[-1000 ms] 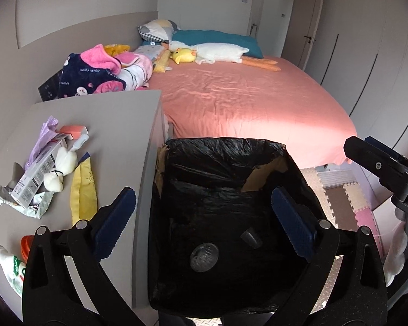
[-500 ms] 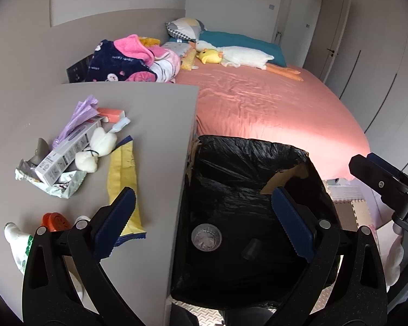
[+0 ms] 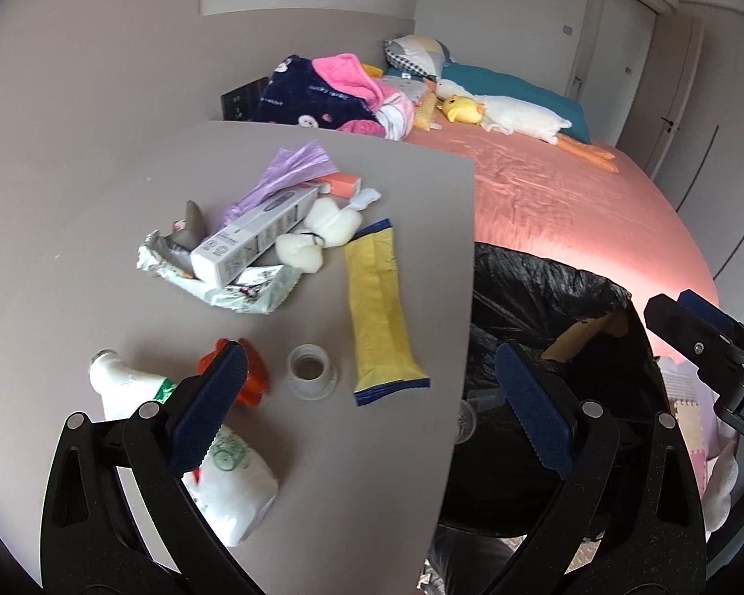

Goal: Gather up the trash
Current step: 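Grasp the white AD bottle with the left tool while the right tool grasps the yellow wrapper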

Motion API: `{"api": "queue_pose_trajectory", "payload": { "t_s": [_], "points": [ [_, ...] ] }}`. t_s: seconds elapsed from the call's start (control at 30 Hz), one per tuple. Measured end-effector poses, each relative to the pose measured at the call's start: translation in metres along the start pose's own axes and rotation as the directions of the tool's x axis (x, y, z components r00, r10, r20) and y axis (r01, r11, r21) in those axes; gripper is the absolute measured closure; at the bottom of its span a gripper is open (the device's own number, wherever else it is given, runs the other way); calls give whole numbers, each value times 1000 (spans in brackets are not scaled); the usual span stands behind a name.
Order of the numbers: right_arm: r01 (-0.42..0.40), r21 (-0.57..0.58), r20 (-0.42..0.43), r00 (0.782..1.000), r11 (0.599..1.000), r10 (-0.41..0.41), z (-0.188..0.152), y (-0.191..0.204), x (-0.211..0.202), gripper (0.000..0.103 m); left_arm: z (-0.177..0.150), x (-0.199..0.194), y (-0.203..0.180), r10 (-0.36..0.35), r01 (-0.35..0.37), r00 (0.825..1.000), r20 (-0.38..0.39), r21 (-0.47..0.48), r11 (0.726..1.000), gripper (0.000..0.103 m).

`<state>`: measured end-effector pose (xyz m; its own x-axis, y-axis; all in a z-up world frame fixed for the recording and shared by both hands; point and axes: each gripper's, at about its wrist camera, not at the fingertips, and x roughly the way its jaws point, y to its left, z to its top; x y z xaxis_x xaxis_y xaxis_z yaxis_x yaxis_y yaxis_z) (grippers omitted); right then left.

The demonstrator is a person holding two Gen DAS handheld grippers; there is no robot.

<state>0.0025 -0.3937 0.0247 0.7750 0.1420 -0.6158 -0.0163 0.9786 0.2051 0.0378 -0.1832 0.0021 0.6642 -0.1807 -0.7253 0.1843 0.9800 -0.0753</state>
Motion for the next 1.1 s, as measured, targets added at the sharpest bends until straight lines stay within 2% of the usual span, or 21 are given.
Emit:
{"api": "queue_pose_trajectory", "payload": {
  "t_s": [0.23,0.43,0.87,1.1],
  "points": [
    [-57,-37,-31,998,998,56,-2,29,17,20,-12,-10,41,109,-109,994,-12,-71,991,7],
    [-95,-59,-55,994,994,91,-3,48,30,20,-25,-14,66,171,-176,984,-46,-119,977,7],
    [-100,-99,-78,993,990,92,-7,78,56,20,-45,17,93,252,-288,949,-191,-191,939,7],
    [-91,-112,-112,991,990,79,-11,87,79,20,-48,26,115,265,-314,938,-226,-222,923,7]
  ]
}}
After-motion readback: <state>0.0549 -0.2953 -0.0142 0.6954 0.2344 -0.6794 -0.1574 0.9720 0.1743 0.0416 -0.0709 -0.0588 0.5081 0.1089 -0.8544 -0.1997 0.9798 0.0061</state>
